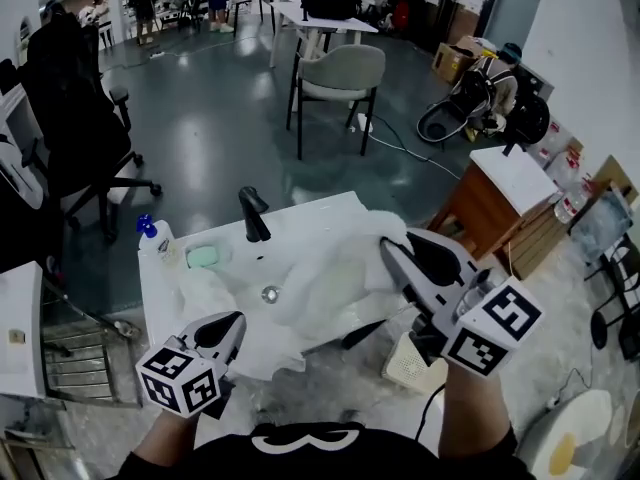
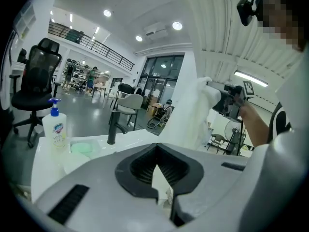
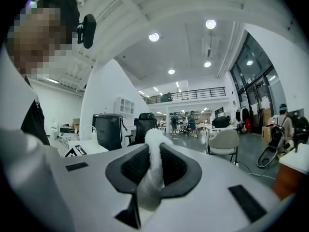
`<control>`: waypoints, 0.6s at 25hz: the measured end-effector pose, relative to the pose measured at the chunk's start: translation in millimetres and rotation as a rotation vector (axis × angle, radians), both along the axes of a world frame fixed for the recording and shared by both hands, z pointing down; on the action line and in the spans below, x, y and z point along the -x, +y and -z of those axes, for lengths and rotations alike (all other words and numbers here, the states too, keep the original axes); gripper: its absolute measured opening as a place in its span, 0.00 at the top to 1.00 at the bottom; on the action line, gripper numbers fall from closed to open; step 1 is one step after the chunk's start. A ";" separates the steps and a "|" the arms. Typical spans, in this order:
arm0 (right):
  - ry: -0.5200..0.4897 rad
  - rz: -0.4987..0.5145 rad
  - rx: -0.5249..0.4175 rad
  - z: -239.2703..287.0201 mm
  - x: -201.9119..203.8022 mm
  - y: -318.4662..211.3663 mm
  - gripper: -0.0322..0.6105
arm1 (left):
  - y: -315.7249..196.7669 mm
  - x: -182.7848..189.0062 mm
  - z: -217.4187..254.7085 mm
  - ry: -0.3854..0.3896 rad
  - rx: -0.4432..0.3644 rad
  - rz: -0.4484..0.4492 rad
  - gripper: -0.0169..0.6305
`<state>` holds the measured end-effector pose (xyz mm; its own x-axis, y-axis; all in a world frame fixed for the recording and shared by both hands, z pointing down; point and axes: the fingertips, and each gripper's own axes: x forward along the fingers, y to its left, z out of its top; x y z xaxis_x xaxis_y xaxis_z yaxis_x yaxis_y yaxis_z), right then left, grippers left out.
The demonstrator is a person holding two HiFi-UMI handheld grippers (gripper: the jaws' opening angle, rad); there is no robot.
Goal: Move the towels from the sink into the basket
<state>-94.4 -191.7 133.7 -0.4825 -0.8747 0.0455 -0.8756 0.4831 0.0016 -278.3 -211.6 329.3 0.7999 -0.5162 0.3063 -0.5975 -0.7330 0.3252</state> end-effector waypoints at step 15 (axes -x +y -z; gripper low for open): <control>-0.033 -0.166 -0.136 62.4 -191.3 107.6 0.86 | 67.5 -189.8 34.6 -0.027 -0.049 -0.169 0.96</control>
